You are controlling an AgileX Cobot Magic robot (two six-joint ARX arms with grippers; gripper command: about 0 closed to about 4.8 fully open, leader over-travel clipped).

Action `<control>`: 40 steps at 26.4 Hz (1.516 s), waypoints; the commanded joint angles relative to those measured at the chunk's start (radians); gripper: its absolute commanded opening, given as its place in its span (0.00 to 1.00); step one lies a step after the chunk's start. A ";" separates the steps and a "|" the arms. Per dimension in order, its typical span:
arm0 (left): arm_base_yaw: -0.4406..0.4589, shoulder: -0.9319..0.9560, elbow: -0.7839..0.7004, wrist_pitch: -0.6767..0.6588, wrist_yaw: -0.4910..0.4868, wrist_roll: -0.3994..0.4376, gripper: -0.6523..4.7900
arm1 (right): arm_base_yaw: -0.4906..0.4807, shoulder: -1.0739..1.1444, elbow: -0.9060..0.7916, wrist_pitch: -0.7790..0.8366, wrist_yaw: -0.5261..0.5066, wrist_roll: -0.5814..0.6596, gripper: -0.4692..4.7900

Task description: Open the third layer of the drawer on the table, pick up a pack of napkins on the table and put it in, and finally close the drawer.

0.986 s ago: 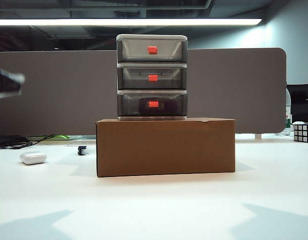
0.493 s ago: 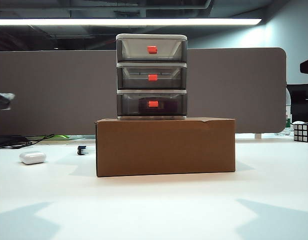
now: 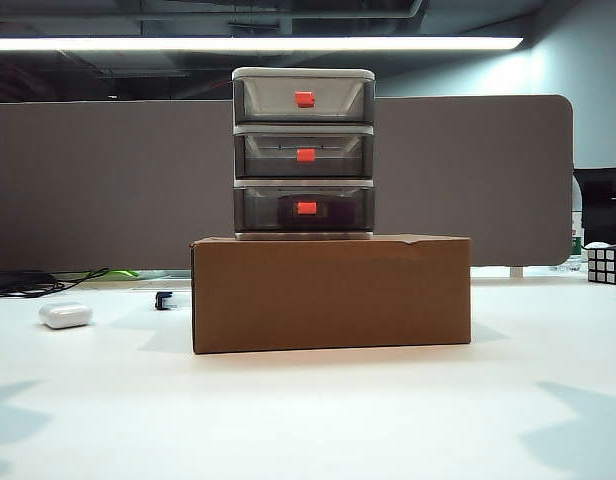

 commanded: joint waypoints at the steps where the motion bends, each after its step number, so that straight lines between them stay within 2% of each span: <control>1: 0.134 0.000 0.006 0.057 0.108 0.002 0.11 | -0.075 -0.002 -0.006 0.038 -0.029 -0.023 0.08; 7: 0.396 0.001 0.006 0.087 0.279 -0.051 0.11 | -0.199 -0.002 -0.006 0.071 -0.109 -0.009 0.08; 14: 0.512 0.000 0.006 0.125 0.371 -0.100 0.11 | -0.201 -0.002 -0.003 0.074 -0.115 -0.009 0.08; 19: 0.521 0.000 0.006 0.125 0.367 -0.122 0.11 | -0.200 -0.002 -0.003 0.075 -0.130 0.006 0.08; 24: 0.520 0.000 0.006 0.125 0.273 -0.128 0.11 | -0.201 -0.002 -0.003 0.075 -0.122 0.006 0.08; 32: 0.520 0.001 0.006 0.035 0.301 -0.135 0.11 | -0.198 -0.002 -0.003 0.066 -0.127 0.006 0.08; 40: 0.520 0.001 0.006 0.034 0.301 -0.135 0.11 | -0.198 -0.002 -0.003 0.063 -0.127 0.006 0.08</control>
